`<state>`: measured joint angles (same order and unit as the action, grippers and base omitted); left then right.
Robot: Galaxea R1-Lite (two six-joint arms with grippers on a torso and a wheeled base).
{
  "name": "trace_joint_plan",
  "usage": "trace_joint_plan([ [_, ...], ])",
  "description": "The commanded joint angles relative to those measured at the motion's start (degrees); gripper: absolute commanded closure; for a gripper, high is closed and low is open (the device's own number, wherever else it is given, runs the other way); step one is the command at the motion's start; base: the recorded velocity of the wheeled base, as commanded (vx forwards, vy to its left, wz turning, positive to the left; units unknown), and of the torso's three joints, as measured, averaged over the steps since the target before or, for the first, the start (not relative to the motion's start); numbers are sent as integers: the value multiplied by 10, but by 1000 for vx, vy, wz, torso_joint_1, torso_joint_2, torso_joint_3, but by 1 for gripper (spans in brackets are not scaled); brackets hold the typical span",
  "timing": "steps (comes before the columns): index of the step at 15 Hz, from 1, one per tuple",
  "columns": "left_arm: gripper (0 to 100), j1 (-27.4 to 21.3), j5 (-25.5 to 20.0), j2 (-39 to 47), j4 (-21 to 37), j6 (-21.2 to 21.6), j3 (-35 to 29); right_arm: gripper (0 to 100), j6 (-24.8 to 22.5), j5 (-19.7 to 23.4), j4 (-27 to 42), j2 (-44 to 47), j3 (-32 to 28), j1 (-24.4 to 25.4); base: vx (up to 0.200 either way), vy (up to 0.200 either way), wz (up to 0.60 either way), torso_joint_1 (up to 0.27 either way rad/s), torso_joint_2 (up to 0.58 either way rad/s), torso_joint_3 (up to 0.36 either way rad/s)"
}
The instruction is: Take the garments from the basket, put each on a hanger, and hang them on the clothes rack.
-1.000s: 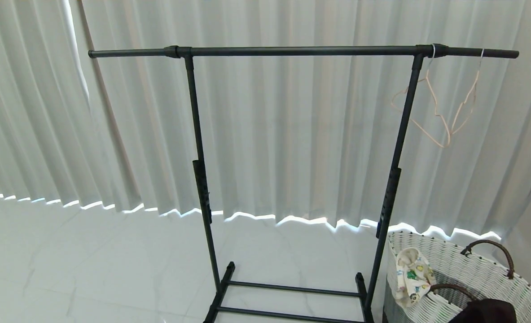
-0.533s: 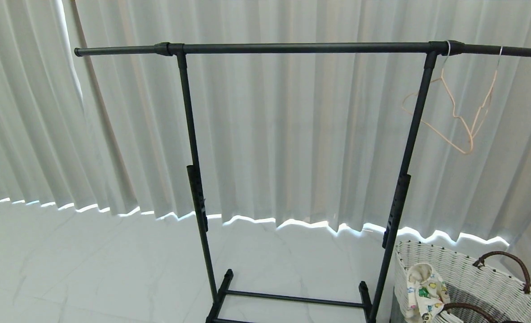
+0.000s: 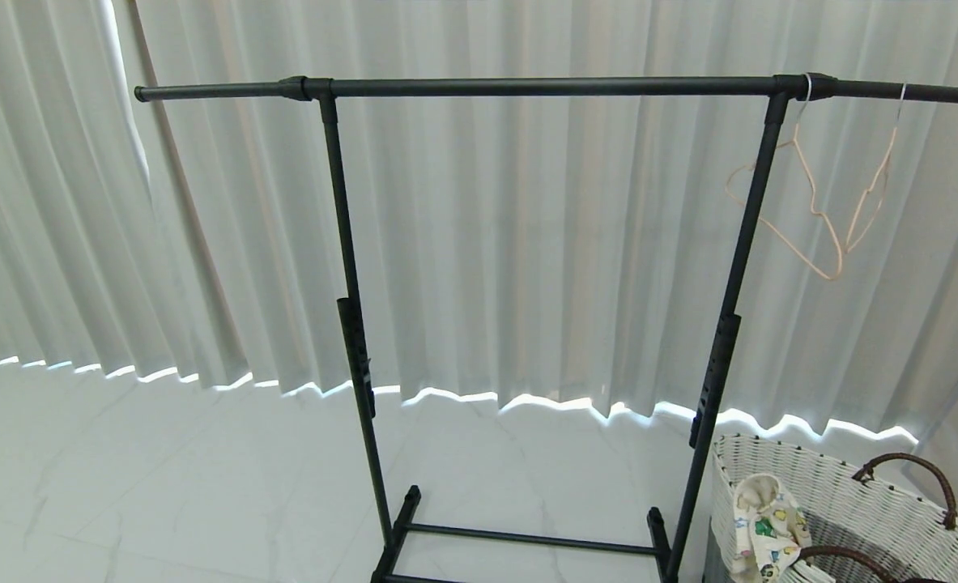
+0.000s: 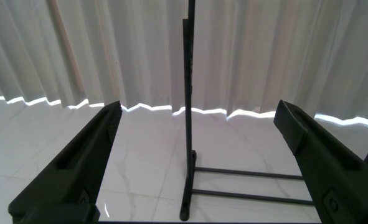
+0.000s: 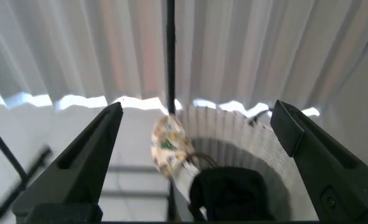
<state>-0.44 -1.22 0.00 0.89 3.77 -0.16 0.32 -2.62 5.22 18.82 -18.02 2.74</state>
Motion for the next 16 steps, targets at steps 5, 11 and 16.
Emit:
trace_joint_plan([
  [5,0,0,0,0,0,0,0,0,-340,-92,67,588,-139,-33,0,0,0,0,0,0],
  [11,0,0,0,0,0,-1,0,0,-368,-99,48,674,-69,-32,0,0,0,0,0,0],
  [16,0,0,0,0,0,-1,0,0,-366,-100,-76,765,-46,-53,0,0,0,0,0,0],
])
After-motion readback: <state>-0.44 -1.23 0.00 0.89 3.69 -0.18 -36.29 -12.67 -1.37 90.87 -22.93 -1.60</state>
